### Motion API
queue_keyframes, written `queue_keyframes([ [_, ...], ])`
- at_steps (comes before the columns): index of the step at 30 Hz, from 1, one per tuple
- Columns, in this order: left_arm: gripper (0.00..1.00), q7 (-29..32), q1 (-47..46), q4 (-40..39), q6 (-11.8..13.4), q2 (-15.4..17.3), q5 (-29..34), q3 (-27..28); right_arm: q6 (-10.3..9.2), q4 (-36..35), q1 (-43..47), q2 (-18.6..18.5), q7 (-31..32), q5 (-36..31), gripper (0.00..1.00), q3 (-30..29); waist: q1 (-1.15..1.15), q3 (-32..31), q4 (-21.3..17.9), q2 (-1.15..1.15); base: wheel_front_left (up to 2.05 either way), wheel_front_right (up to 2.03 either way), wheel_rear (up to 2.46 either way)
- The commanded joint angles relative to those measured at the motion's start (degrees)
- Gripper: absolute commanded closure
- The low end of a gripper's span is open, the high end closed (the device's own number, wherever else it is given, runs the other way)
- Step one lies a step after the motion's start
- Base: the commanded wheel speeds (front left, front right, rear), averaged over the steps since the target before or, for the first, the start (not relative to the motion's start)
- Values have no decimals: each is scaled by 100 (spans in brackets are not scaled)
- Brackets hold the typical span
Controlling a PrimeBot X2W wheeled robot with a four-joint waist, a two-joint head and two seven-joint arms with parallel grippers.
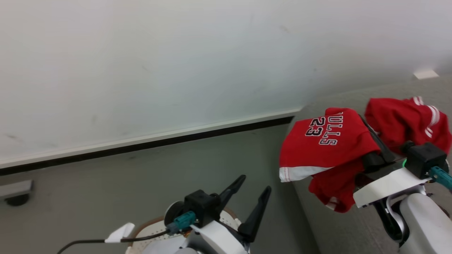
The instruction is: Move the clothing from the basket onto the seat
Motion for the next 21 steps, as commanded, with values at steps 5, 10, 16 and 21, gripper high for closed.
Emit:
queue_keyframes([
  [5,0,-108,-125,91,-97,-179,103,-118,-13,-222,158,-210,-1,-5,100,-98,0,258,-677,0,0,0,0],
  [10,0,-163,-234,145,-153,-260,149,-177,-13,-414,246,-289,0,7,100,-319,0,436,-902,0,0,0,0],
  [16,0,-119,-545,54,-278,-228,239,-221,-13,-665,24,-425,5,-88,100,-766,0,1029,-715,0,0,0,0],
  [21,0,-33,-919,-104,-403,-81,288,-157,-13,-1039,-752,-669,233,-233,100,-1337,0,1759,-411,0,0,0,0],
])
